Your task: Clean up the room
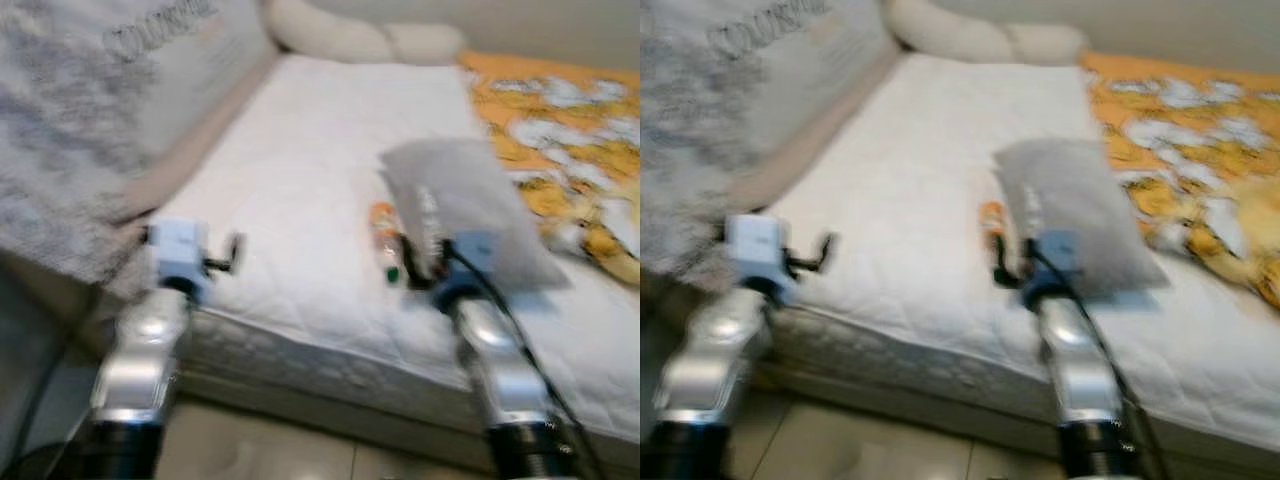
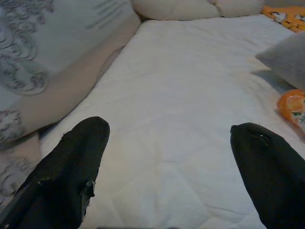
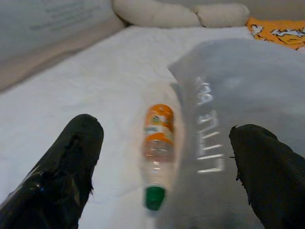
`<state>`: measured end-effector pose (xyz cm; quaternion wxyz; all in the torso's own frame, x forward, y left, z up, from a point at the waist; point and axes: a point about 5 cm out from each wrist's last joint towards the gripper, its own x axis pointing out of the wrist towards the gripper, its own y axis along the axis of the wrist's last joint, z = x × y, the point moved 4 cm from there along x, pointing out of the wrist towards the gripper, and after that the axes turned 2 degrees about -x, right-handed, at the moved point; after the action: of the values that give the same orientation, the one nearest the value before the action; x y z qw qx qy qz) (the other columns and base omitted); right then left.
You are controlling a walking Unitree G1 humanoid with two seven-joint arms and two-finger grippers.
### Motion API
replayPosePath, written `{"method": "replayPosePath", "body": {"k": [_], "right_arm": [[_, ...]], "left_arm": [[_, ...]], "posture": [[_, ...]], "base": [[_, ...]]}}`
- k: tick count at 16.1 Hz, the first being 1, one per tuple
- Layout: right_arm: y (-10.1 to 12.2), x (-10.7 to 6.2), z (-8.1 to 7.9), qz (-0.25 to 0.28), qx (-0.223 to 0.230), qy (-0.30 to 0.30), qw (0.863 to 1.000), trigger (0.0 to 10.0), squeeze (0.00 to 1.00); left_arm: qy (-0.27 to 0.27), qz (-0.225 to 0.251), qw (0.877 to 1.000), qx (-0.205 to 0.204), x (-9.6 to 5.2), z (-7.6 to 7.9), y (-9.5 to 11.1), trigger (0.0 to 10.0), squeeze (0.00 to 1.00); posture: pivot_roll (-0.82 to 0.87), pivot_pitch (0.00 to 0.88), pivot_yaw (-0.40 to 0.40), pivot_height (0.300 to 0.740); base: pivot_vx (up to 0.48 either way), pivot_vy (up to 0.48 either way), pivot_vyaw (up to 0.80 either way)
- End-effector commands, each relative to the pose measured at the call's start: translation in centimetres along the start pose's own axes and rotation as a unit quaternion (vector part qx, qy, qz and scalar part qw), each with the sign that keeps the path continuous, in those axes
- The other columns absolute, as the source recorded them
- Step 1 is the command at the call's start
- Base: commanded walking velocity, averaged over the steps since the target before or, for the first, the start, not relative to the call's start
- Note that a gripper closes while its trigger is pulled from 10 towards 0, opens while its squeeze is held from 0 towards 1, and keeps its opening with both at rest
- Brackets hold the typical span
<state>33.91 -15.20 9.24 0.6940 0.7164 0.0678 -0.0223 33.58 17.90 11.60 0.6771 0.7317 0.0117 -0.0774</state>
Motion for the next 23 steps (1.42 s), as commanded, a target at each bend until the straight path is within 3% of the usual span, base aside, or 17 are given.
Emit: {"method": "replayPosePath", "body": {"k": [1,23], "right_arm": [[0.73,0.18,-1.16,0.014,0.002,0.011,1.000,10.0,0.00],[-0.10,0.39,-0.77,0.001,0.005,-0.015,1.000,10.0,0.00]], "left_arm": [[0.012,-0.002,1.000,0.009,-0.19,-1.05,-0.01,10.0,0.00],[-0.001,-0.004,1.000,-0.003,-0.16,-0.82,-0.14,10.0,0.00]], "posture": [[-0.03,0.000,-0.003,0.740],[-0.03,0.000,0.002,0.740]], "base": [[0.292,0.000,0.79],[0.296,0.000,0.00]]}}
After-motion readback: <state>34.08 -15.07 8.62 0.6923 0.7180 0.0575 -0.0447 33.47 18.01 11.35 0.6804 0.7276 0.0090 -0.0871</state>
